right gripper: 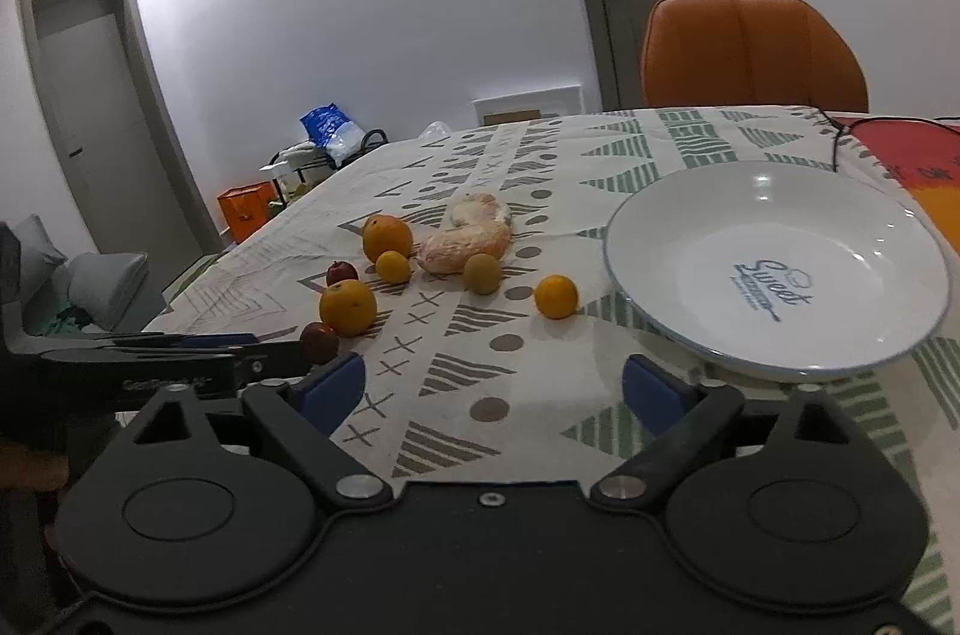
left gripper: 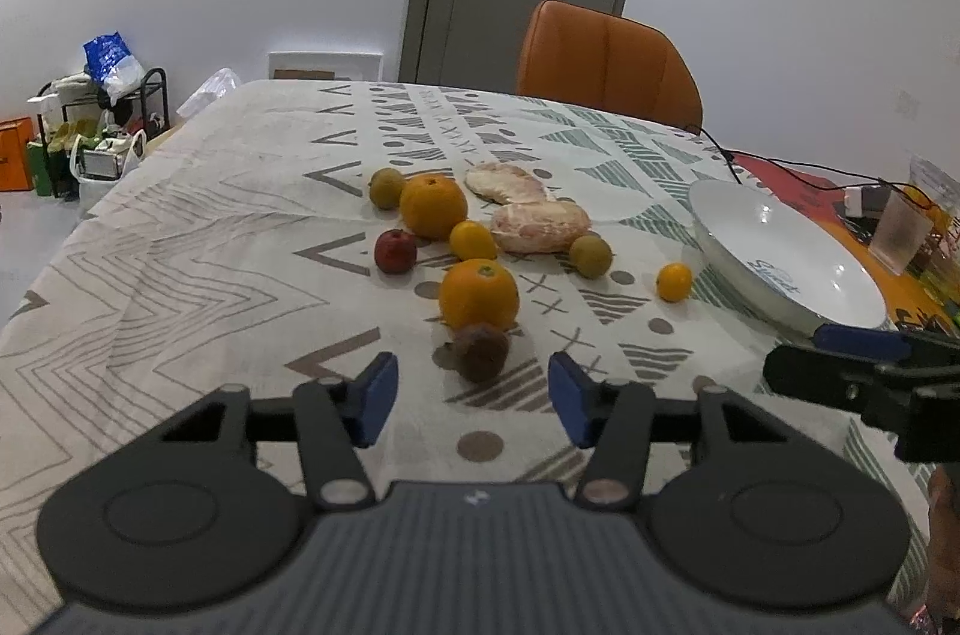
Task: Organize fruits
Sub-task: 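Close the left gripper on the small dark plum, then grasp the large orange with the right gripper while the left gripper holds the plum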
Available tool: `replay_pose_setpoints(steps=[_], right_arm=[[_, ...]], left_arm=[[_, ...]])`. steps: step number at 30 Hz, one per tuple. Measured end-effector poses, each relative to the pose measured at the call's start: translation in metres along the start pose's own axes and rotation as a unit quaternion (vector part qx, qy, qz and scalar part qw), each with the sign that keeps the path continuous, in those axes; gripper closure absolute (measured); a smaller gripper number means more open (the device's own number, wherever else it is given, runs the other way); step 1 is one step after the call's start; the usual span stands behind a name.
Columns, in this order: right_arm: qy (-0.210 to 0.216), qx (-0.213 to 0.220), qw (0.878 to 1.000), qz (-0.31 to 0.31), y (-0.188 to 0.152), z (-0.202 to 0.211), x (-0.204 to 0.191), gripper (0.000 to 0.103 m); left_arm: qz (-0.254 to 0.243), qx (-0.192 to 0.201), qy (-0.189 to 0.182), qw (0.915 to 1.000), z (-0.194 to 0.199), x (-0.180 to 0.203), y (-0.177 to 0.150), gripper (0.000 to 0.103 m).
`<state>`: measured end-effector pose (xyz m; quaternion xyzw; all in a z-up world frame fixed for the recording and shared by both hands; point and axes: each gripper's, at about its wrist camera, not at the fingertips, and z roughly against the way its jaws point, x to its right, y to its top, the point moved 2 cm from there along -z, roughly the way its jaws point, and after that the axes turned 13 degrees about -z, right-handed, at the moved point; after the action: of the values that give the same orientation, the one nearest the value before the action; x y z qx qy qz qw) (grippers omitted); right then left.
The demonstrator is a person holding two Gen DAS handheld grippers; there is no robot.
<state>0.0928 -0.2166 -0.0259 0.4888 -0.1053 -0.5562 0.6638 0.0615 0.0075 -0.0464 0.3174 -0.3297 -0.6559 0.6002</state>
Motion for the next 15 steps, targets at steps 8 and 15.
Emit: replay_pose_setpoints(steps=[8, 15], right_arm=[[0.005, -0.008, 1.000, 0.000, 0.006, -0.021, -0.003, 0.026], [0.022, -0.018, 1.000, 0.005, 0.013, -0.038, -0.012, 0.028]], left_arm=[[0.006, -0.001, -0.007, 1.0000, -0.019, -0.002, 0.003, 0.062], [0.013, 0.003, -0.015, 0.9998, -0.027, -0.007, 0.003, 0.081]])
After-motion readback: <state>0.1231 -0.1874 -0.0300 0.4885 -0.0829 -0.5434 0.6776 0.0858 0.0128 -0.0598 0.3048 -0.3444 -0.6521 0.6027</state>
